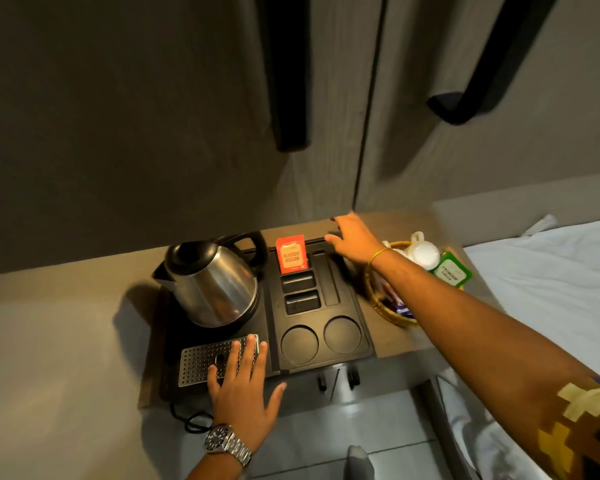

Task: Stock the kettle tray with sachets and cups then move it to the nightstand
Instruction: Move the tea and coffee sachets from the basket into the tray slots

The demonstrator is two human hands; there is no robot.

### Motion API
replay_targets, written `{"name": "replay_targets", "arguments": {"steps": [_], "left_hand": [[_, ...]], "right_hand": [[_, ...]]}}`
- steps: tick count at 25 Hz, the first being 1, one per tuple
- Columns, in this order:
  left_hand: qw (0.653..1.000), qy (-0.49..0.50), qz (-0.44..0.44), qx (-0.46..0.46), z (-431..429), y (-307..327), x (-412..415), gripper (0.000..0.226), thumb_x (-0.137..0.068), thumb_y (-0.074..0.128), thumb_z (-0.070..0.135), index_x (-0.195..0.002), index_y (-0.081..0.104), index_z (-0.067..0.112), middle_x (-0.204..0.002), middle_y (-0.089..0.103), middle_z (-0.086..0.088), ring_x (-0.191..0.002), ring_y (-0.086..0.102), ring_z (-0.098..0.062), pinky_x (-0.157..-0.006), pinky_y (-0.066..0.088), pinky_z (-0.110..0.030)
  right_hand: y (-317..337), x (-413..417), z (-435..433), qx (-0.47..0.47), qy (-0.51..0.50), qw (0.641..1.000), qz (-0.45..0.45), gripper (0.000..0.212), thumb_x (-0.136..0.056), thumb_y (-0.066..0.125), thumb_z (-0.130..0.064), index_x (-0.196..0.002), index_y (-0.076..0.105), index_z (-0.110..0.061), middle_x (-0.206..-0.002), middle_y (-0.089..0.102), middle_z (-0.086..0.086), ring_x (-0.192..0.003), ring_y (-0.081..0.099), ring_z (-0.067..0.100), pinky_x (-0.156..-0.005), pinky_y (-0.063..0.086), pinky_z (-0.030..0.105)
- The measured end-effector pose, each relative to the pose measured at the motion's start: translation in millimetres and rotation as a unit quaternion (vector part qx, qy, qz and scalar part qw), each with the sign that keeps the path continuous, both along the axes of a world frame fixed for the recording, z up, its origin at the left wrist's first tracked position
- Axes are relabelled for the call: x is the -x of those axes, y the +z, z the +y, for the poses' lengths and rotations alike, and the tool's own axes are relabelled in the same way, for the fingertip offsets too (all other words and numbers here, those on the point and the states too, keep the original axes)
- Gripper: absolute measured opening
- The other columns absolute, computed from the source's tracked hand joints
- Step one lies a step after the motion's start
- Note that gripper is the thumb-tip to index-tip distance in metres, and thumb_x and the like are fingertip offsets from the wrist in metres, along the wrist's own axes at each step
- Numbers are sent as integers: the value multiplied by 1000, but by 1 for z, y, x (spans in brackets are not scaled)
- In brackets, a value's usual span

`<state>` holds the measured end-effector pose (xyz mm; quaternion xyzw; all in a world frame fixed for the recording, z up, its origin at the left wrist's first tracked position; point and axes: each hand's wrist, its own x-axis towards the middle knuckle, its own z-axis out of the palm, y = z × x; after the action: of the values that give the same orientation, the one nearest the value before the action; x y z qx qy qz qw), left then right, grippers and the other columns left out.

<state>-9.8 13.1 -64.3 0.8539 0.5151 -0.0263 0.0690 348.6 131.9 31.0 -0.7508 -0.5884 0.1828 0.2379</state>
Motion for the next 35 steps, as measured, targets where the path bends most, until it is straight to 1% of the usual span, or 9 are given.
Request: {"name": "replay_targets", "arguments": {"steps": [4,6,9,15,21,25,30,32,35], "left_hand": [[1000,-3,6,-20,2,-3,4,84,-86,26,77,-153,38,28,-165,29,0,-149,32,-28,-105,32,-69],[1000,-5,4,-26,2,-1,3,86,-85,22,78,-153,38,28,-165,31,0,-148,32,-27,-105,30,-69],[1000,-5,2,-24,1,2,1,88,-84,21,79,-152,40,27,-164,33,1,-148,32,-26,-104,30,-68],[1000,1,9,-16,0,4,1,89,-83,20,80,-153,38,28,-165,31,2,-148,32,-26,-105,31,-69],[1000,1,19,-11,1,6,1,90,-83,17,81,-153,39,28,-164,32,0,-147,35,-28,-104,32,-70],[1000,2,9,-12,0,7,1,89,-84,14,79,-151,41,27,-163,35,-2,-147,36,-29,-103,32,-69],[1000,3,2,-13,-1,5,2,86,-85,19,77,-151,42,27,-163,35,-1,-148,35,-28,-105,30,-68],[1000,3,2,-12,-1,5,3,82,-86,28,74,-152,41,27,-164,33,0,-148,34,-28,-106,29,-69],[1000,4,-5,-12,-3,6,4,82,-82,50,69,-151,42,27,-164,33,-1,-149,34,-28,-108,30,-69]], "right_hand": [[12,-71,-53,-15,-98,995,-25,33,-93,68,-6,-124,67,3,-124,63,27,-117,61,40,-93,41,31],[8,-106,-90,-5,-175,984,-40,22,-90,60,-10,-106,73,-2,-111,66,23,-103,66,41,-77,38,27],[-4,-132,-138,-26,-270,960,-66,21,-81,55,-18,-85,71,-5,-91,67,21,-83,66,43,-68,38,30],[-23,-112,-175,16,-318,947,-36,25,-88,74,-15,-111,70,-7,-115,68,19,-103,67,38,-86,57,43],[-33,-97,-177,24,-325,943,-66,39,-95,72,-21,-130,66,-6,-127,60,21,-115,64,38,-99,56,48],[-34,-91,-175,3,-363,931,-43,32,-96,71,-18,-124,70,-3,-125,61,21,-109,68,39,-94,58,48],[-8,-86,-174,-93,-434,896,9,26,-92,72,-18,-114,74,-5,-117,68,21,-102,70,40,-85,57,46],[11,-77,-171,-131,-423,897,-1,25,-92,71,-21,-112,74,-7,-116,70,19,-101,70,37,-81,56,41],[39,-47,-148,-156,-348,924,-4,21,-94,69,-23,-110,73,-10,-104,69,9,-91,65,28,-75,43,31]]}}
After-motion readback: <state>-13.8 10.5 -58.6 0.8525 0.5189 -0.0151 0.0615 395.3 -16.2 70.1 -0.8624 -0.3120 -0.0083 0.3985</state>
